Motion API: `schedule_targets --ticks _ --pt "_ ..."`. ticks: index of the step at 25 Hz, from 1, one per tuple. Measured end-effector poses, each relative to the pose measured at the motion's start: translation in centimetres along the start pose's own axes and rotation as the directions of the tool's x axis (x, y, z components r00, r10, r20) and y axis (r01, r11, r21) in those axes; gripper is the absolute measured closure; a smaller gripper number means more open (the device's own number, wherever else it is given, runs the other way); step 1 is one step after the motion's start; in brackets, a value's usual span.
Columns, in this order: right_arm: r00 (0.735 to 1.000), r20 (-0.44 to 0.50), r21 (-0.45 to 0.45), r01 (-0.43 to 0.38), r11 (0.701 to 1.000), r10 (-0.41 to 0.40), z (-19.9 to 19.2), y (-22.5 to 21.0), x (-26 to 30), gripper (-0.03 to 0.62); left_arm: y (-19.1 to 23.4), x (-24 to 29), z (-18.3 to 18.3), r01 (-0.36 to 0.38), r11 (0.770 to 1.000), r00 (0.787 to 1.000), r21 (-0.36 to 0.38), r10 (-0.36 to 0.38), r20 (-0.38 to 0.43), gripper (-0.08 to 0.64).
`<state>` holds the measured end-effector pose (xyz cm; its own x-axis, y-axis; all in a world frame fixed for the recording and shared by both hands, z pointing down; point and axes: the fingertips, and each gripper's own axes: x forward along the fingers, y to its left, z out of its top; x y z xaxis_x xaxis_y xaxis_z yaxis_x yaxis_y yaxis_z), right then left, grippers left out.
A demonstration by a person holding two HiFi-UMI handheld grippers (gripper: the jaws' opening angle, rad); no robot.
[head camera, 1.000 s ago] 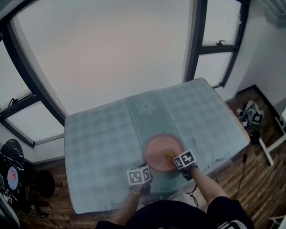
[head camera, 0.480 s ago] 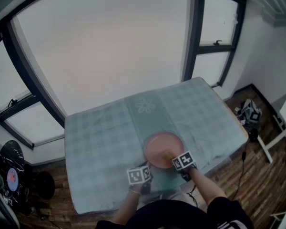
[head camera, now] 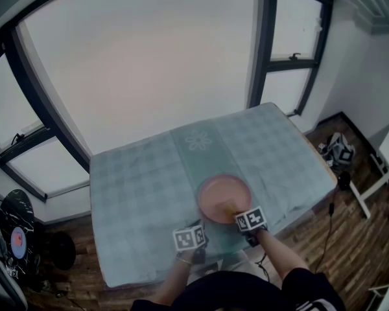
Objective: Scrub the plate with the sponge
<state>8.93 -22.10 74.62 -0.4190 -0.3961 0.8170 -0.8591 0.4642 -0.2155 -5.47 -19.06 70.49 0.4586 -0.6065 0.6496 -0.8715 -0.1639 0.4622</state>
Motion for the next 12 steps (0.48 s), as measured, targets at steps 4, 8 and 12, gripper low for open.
schedule_targets --ticks 4,8,12 --pt "0.994 0.102 0.062 0.023 0.998 -0.030 0.8 0.6 -1.7 0.557 0.4 -0.9 -0.8 -0.002 1.000 1.000 -0.007 0.002 -0.005 0.552" --pt "0.979 0.201 0.117 -0.005 0.993 -0.019 0.8 2.1 -3.9 0.557 0.5 -1.8 -1.7 0.000 1.000 1.000 -0.014 0.000 -0.006 0.552" --pt "0.961 0.275 0.142 -0.031 0.989 -0.009 0.5 3.8 -6.4 0.557 0.1 -2.8 -2.6 0.007 1.000 1.000 -0.006 -0.007 -0.017 0.552"
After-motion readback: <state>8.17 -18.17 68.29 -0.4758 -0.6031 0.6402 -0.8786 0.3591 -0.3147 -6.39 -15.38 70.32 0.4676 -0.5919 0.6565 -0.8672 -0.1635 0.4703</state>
